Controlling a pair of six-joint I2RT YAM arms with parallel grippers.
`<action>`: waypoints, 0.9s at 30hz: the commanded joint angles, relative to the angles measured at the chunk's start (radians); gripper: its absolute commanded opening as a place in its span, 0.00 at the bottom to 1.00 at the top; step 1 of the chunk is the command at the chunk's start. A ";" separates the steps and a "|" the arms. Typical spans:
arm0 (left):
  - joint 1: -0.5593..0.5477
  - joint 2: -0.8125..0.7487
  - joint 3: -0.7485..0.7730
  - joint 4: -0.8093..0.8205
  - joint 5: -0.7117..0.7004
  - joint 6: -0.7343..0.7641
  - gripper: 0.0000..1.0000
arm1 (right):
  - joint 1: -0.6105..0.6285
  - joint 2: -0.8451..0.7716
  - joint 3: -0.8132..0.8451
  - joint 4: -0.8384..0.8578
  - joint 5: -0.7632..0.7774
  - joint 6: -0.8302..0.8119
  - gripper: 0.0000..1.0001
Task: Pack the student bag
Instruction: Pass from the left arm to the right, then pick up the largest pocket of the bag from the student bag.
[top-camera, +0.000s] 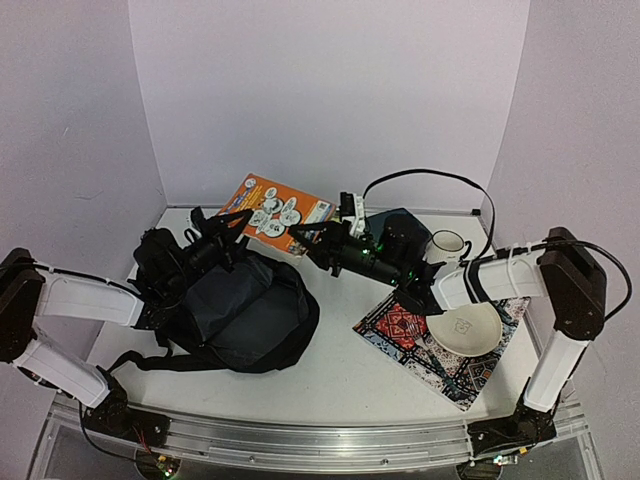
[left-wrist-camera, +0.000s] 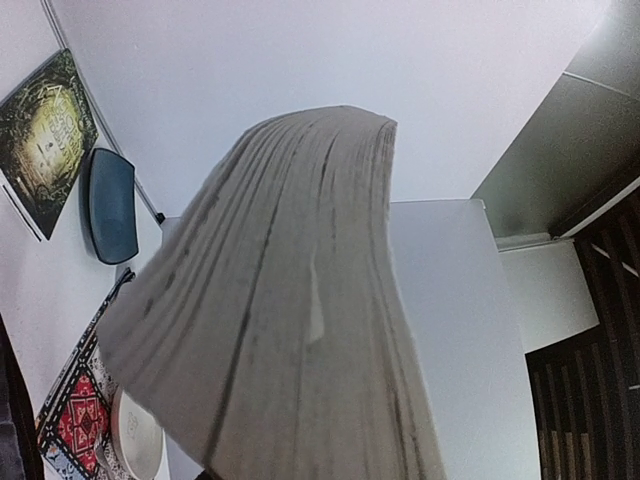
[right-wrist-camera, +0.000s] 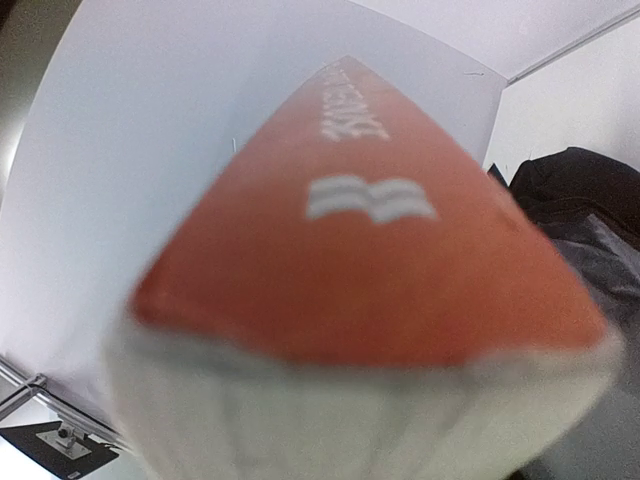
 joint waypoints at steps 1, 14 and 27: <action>0.002 -0.023 -0.021 0.113 -0.008 0.037 0.07 | 0.006 -0.017 0.010 0.203 -0.027 -0.011 0.00; 0.100 -0.041 -0.016 -0.207 0.158 0.395 0.59 | -0.041 -0.213 -0.198 0.139 0.117 -0.017 0.00; 0.102 -0.163 0.317 -1.271 -0.141 1.065 0.85 | -0.064 -0.335 -0.321 0.057 0.192 -0.051 0.00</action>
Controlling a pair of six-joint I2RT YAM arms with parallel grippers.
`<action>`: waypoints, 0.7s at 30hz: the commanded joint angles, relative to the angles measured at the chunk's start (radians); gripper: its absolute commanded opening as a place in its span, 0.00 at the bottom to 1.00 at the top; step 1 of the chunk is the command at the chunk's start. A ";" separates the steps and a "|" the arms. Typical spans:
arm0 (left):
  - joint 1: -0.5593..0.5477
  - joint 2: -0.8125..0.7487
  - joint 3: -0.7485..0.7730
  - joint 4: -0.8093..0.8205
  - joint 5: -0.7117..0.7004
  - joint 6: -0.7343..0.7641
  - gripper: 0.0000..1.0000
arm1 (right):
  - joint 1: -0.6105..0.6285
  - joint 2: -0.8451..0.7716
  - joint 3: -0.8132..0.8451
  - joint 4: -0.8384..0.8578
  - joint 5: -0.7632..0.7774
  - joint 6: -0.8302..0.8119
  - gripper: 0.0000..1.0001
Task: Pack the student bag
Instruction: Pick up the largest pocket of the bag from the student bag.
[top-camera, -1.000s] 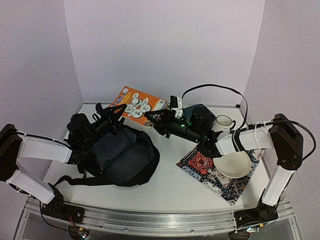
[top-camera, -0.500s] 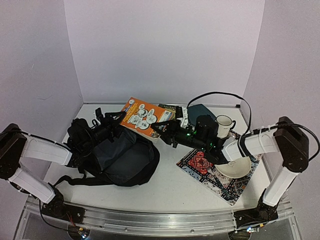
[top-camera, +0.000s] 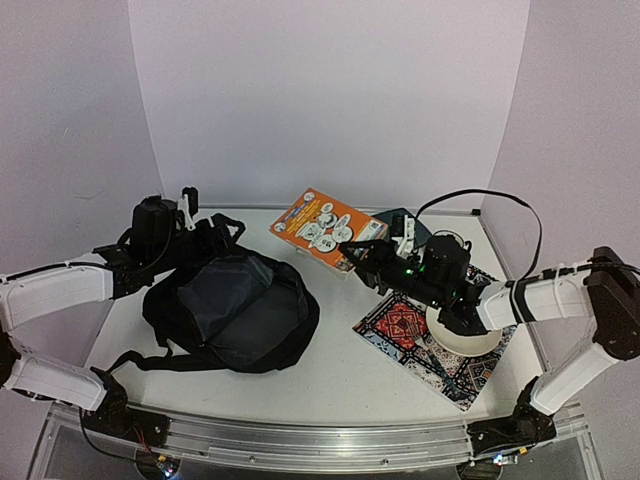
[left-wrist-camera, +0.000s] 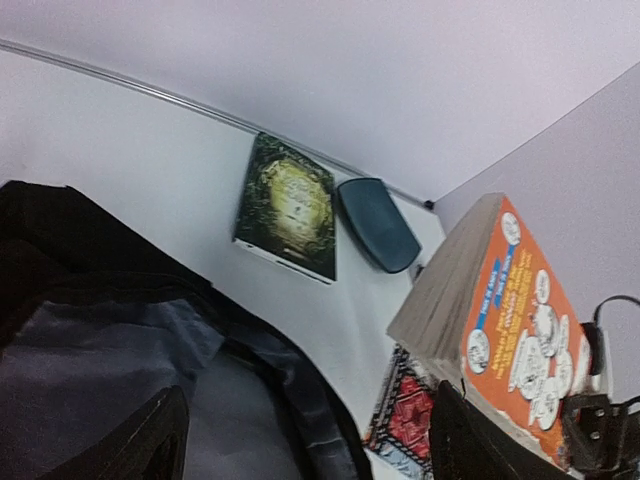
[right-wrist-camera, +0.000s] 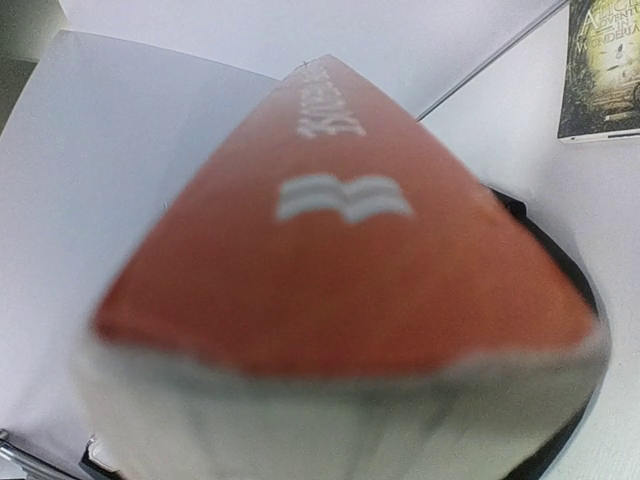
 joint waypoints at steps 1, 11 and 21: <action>0.001 0.031 0.129 -0.409 -0.108 0.285 0.86 | -0.004 -0.071 0.004 0.123 0.020 -0.033 0.00; -0.165 0.223 0.298 -0.695 -0.301 0.446 0.88 | -0.004 -0.118 -0.037 0.060 0.044 -0.038 0.00; -0.281 0.420 0.358 -0.763 -0.505 0.463 0.83 | -0.011 -0.198 -0.065 -0.033 0.093 -0.065 0.00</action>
